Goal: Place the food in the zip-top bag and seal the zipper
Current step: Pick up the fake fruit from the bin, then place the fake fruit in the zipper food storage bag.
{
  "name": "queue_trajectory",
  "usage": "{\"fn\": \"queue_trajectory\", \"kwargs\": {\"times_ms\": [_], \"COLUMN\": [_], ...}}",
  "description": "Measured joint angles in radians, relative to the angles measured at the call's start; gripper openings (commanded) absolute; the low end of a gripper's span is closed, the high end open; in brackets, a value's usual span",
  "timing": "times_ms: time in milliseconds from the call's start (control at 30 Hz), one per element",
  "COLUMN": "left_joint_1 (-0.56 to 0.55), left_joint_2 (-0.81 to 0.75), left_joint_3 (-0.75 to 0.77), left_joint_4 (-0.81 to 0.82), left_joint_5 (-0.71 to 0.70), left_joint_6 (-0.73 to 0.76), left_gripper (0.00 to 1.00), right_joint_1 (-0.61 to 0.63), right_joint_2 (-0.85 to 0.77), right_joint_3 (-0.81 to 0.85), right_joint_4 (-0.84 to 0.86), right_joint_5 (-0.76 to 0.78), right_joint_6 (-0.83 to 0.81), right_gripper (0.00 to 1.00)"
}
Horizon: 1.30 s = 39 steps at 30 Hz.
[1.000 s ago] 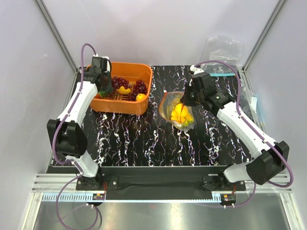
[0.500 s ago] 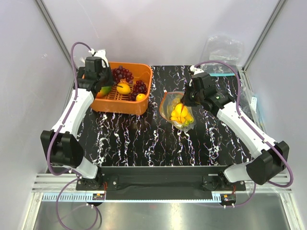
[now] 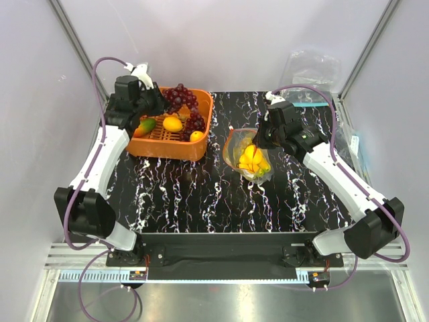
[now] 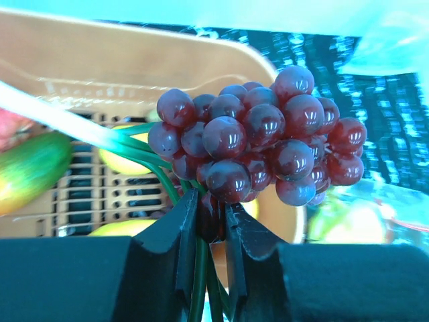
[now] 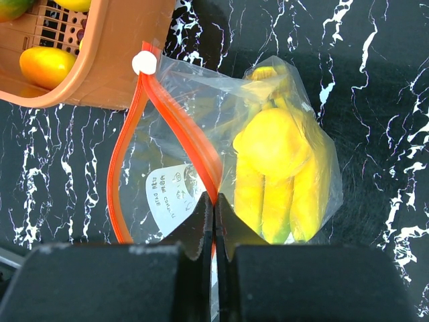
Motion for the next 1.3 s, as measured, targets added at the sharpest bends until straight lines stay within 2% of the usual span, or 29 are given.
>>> {"fn": "queue_trajectory", "kwargs": {"times_ms": [367,533,767,1000,1300], "left_joint_1": [-0.057,-0.094,-0.097,-0.098,-0.160], "left_joint_2": [-0.060,-0.073,-0.079,-0.060,-0.061], "left_joint_3": [-0.003,-0.006,-0.012,-0.017,-0.128], "left_joint_4": [0.111,0.142,0.139,0.149,0.160], "left_joint_5": [0.180,0.218,0.195,0.256,0.262], "left_joint_6": [-0.132,-0.171,-0.159,-0.151,-0.091], "left_gripper": [0.09,0.09,0.09,0.10,0.10], "right_joint_1": [0.000,0.000,0.000,0.000,0.000], "right_joint_2": [0.000,-0.003,-0.023,-0.037,-0.037], "right_joint_3": [0.006,0.007,0.007,0.006,0.007], "right_joint_4": [0.001,0.000,0.000,-0.002,-0.002], "right_joint_5": [-0.003,-0.003,-0.002,0.003,0.006], "right_joint_6": [0.001,0.001,0.001,0.001,0.001], "right_gripper": [0.00,0.00,0.00,0.00,0.00]}}
